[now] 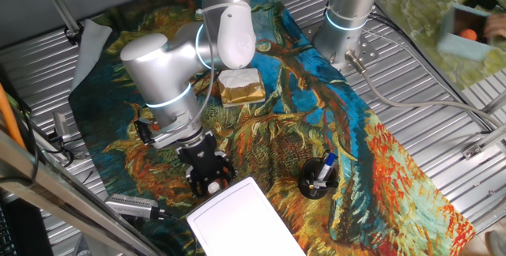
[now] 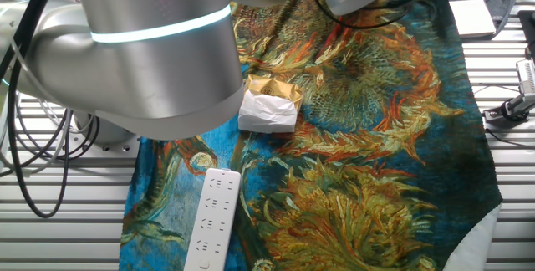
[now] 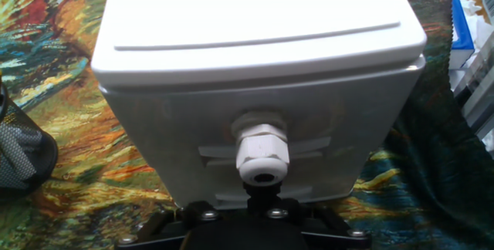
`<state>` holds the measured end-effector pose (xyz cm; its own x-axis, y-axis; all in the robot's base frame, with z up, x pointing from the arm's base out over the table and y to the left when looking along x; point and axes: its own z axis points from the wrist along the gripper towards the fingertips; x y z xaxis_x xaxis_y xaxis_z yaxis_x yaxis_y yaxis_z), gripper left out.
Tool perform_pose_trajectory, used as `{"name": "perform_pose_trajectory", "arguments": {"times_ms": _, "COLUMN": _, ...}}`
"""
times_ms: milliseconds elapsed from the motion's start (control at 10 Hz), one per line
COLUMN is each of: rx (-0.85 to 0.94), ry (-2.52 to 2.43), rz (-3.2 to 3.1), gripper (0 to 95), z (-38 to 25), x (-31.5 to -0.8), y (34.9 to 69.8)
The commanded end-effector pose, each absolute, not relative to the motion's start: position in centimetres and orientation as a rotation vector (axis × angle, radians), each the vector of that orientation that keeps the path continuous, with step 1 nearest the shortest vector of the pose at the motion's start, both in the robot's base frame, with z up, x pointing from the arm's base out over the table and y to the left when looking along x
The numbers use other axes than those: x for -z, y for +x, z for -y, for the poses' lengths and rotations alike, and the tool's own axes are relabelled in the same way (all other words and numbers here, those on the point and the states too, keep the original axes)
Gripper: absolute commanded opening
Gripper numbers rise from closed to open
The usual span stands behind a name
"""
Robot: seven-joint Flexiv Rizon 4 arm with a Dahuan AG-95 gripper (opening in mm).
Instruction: Grasp the handle and open the drawer
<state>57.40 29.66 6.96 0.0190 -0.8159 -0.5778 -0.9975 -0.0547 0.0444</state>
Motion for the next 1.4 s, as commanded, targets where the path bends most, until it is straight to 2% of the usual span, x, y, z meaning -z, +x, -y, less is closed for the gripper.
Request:
{"name": "perform_pose_trajectory", "arguments": {"times_ms": 100, "rx": -0.656, "ry": -1.926, "rz": -1.849, "gripper": 38.0, "z": -29.63, "x": -6.93, "y": 57.3}}
{"name": "perform_pose_trajectory", "arguments": {"times_ms": 200, "rx": -0.656, "ry": -1.927, "rz": -1.848, "gripper": 19.0, "z": -29.63, "x": -6.93, "y": 57.3}}
{"name": "perform_pose_trajectory", "arguments": {"times_ms": 400, "rx": -0.654, "ry": -1.925, "rz": -1.848, "gripper": 19.0, "z": -29.63, "x": -6.93, "y": 57.3}}
{"name": "perform_pose_trajectory", "arguments": {"times_ms": 500, "rx": -0.652, "ry": -1.926, "rz": -1.848, "gripper": 0.0, "z": -29.63, "x": -6.93, "y": 57.29}}
{"name": "perform_pose_trajectory", "arguments": {"times_ms": 1400, "rx": -0.645, "ry": -1.93, "rz": -1.845, "gripper": 0.0, "z": -29.69, "x": -6.9, "y": 57.3}}
